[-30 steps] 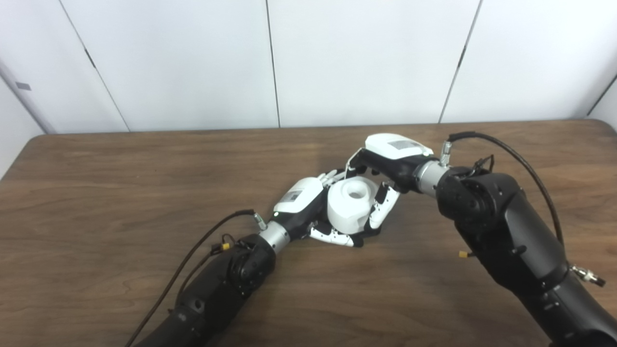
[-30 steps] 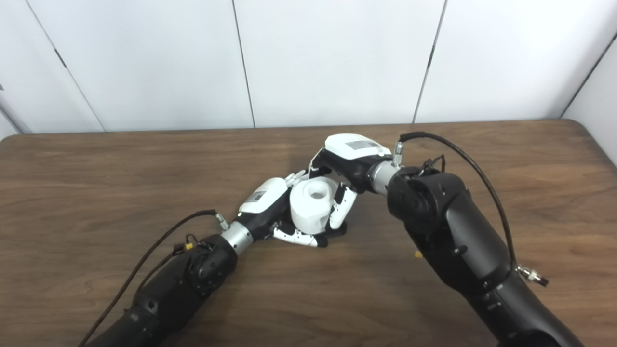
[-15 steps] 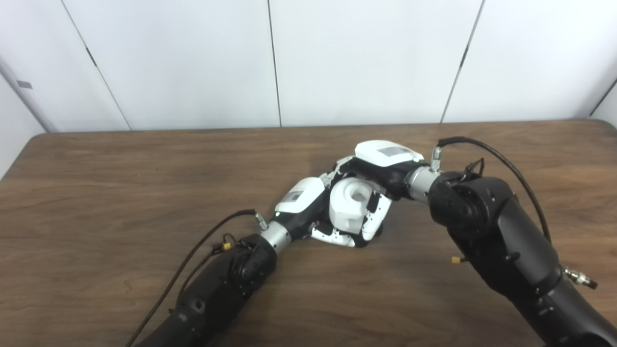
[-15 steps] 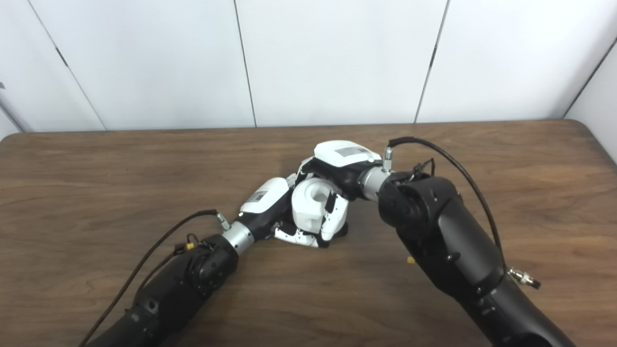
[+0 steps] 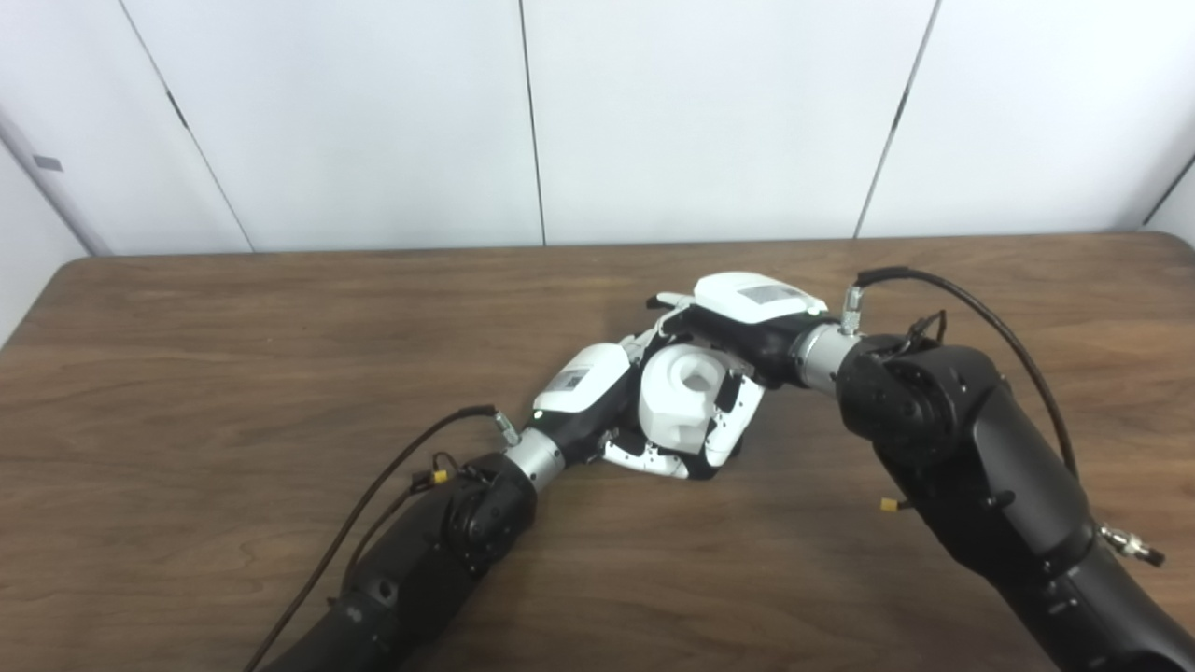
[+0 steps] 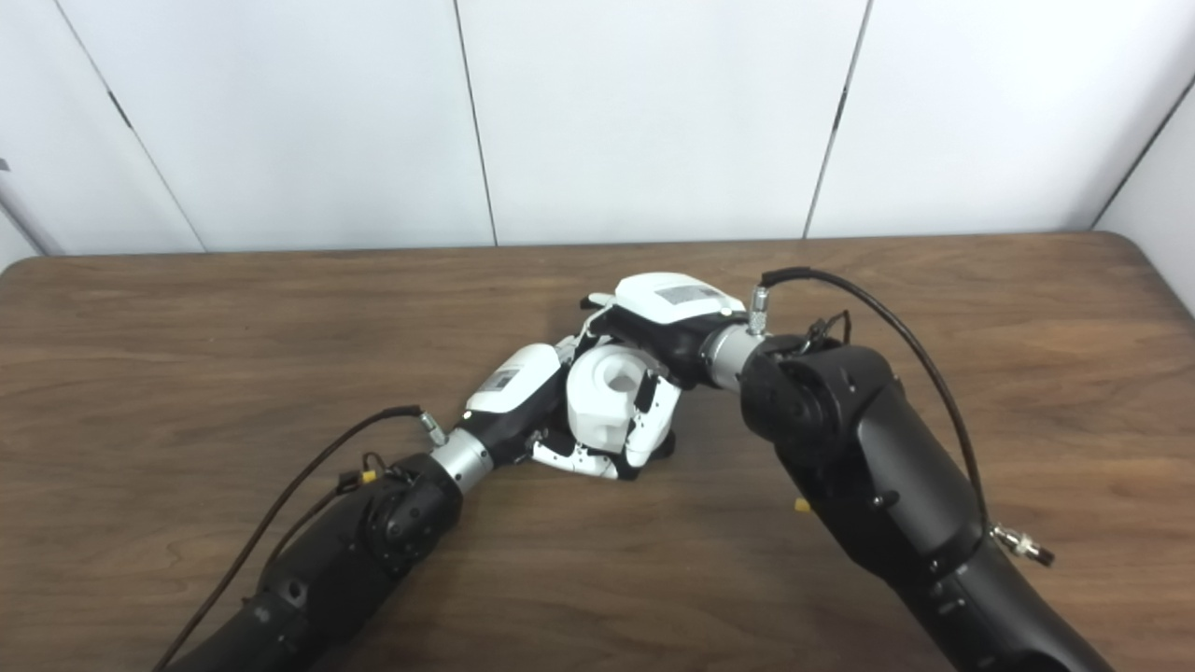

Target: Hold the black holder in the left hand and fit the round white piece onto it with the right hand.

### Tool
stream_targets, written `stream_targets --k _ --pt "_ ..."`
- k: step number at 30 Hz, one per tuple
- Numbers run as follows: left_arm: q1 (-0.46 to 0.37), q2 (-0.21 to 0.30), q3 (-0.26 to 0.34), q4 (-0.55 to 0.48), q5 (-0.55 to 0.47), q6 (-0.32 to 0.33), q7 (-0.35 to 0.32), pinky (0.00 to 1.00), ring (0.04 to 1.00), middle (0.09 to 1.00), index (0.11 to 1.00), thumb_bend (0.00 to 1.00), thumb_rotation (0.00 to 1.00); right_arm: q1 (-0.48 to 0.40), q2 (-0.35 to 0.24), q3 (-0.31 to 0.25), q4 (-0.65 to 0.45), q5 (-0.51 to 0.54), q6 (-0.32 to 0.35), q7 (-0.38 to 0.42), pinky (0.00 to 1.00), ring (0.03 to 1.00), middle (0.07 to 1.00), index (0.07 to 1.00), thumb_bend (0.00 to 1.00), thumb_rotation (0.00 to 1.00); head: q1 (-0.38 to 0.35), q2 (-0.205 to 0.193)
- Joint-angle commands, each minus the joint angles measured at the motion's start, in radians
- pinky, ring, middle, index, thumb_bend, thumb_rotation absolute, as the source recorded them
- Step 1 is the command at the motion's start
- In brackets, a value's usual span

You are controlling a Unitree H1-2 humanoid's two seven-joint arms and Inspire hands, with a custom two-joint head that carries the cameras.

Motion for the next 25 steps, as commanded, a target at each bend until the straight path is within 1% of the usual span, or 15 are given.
stream_targets --k 1,3,7,10,14,16,17,19,22,23,25 --pt "0.084 -0.012 -0.068 0.052 0.034 0.024 -0.119 1.00 1.000 0.965 0.481 0.52 0.06 -0.045 -0.019 -0.020 -0.025 -0.001 -0.007 -0.007 0.67 0.831 0.926 1.000 0.92 0.22 -0.004 0.005" --pt "0.082 -0.010 -0.069 0.054 0.036 0.021 -0.118 1.00 1.000 0.960 0.481 0.52 0.06 -0.059 -0.033 -0.035 -0.032 0.006 0.000 0.011 0.65 0.814 0.938 1.000 0.93 0.22 -0.008 0.005" --pt "0.080 -0.009 -0.068 0.060 0.036 0.016 -0.116 1.00 1.000 0.954 0.481 0.52 0.06 -0.081 -0.071 -0.073 -0.061 0.027 0.003 0.031 0.63 0.864 0.978 1.000 0.94 0.21 -0.012 0.004" --pt "0.077 -0.008 -0.067 0.069 0.035 0.010 -0.113 1.00 1.000 0.958 0.481 0.52 0.06 -0.094 -0.093 -0.100 -0.063 0.051 -0.003 0.024 0.62 0.871 0.990 1.000 0.95 0.21 -0.015 0.002" --pt "0.076 -0.008 -0.067 0.074 0.035 0.012 -0.114 1.00 1.000 0.968 0.481 0.52 0.06 -0.120 -0.132 -0.133 -0.052 0.098 -0.024 0.013 0.58 0.828 0.999 1.000 0.97 0.22 -0.018 0.001" --pt "0.076 -0.009 -0.066 0.076 0.032 0.010 -0.114 1.00 1.000 0.967 0.481 0.52 0.06 -0.126 -0.150 -0.145 -0.051 0.122 -0.033 0.012 0.54 0.766 0.971 1.000 0.98 0.22 -0.018 0.001" --pt "0.076 -0.009 -0.066 0.078 0.031 0.007 -0.114 1.00 1.000 0.967 0.481 0.52 0.06 -0.128 -0.159 -0.150 -0.049 0.133 -0.040 0.012 0.54 0.764 0.958 1.000 0.98 0.22 -0.018 0.001" --pt "0.076 -0.008 -0.066 0.078 0.031 0.005 -0.114 1.00 1.000 0.968 0.481 0.52 0.06 -0.135 -0.181 -0.157 -0.052 0.151 -0.050 0.016 0.57 0.793 0.940 1.000 0.99 0.24 -0.018 0.001" --pt "0.076 -0.007 -0.066 0.078 0.031 0.001 -0.114 1.00 1.000 0.970 0.481 0.52 0.06 -0.145 -0.212 -0.157 -0.075 0.156 -0.034 0.043 0.60 0.845 0.973 1.000 0.99 0.25 -0.019 0.005" --pt "0.077 -0.008 -0.065 0.079 0.030 0.001 -0.113 1.00 1.000 0.971 0.481 0.52 0.06 -0.151 -0.226 -0.155 -0.083 0.164 -0.028 0.060 0.61 0.870 0.982 1.000 0.99 0.25 -0.019 0.005" --pt "0.076 -0.008 -0.063 0.081 0.029 0.002 -0.112 1.00 1.000 0.970 0.481 0.52 0.06 -0.176 -0.266 -0.143 -0.099 0.185 0.004 0.138 0.64 0.927 0.996 1.000 1.00 0.25 -0.020 0.005"
